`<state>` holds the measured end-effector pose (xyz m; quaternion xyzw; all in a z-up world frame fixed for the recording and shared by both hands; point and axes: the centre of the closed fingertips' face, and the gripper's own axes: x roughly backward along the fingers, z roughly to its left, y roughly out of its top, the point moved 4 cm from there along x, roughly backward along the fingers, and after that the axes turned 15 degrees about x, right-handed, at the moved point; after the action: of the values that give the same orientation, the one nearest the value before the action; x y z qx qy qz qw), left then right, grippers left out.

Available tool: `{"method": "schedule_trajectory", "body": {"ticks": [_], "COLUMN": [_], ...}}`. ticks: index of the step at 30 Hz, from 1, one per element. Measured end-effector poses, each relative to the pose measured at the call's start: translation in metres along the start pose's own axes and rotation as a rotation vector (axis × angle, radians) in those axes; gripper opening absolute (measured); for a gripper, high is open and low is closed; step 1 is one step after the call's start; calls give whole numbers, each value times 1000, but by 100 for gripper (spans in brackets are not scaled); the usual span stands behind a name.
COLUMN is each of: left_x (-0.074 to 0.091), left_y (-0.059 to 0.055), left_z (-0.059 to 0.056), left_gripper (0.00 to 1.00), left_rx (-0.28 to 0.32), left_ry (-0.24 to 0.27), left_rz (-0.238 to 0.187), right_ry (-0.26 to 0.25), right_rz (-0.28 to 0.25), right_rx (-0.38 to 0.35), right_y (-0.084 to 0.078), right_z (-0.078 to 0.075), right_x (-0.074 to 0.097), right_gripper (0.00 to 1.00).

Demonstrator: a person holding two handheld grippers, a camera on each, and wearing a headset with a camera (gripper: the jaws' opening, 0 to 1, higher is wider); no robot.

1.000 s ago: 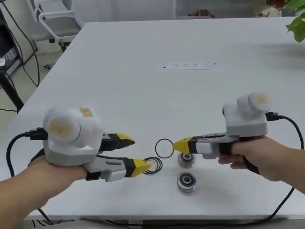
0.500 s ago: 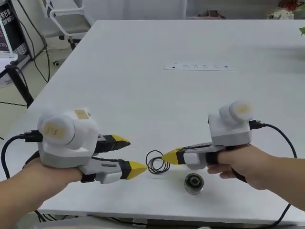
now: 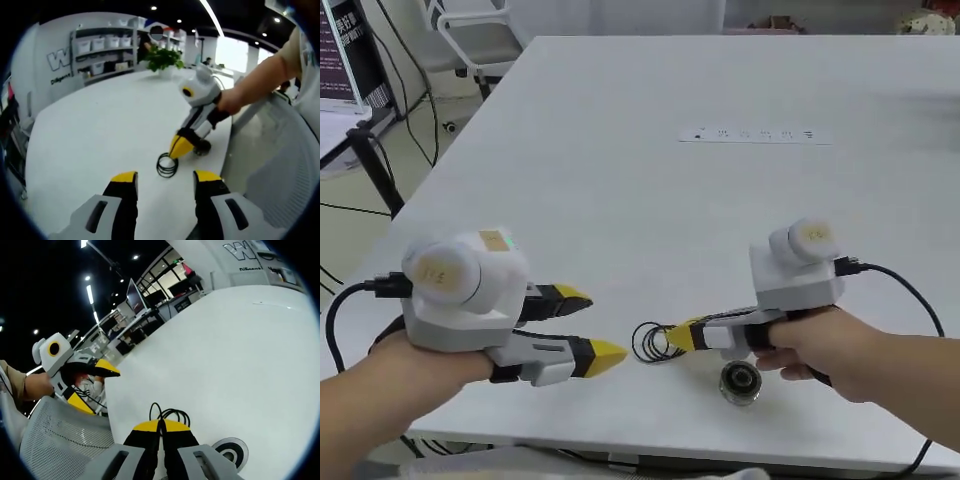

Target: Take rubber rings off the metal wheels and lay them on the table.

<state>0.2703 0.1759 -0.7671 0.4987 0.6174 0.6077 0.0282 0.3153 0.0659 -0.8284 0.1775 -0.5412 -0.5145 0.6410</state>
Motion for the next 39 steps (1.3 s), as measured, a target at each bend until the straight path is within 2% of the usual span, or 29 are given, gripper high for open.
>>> {"method": "schedule_trajectory", "body": {"ticks": [12,24,39], "left_x": [-5,-2,-1], "left_y": [-1,-3,-5], "left_z": [-3,-5,-8], "left_gripper": [45,45,45], "left_rx": [0,2,0], "left_ry": [-12,-8,-7], "left_rz": [9,16,25], "right_ry": [-10,-34,-38], "right_rz": [7,10,8], "right_rx": [-14,-17,-6], "right_y": [-1,0,1], "right_z": [-1,-2,1], "right_x": [1,1,3], "right_gripper": [0,0,6]}}
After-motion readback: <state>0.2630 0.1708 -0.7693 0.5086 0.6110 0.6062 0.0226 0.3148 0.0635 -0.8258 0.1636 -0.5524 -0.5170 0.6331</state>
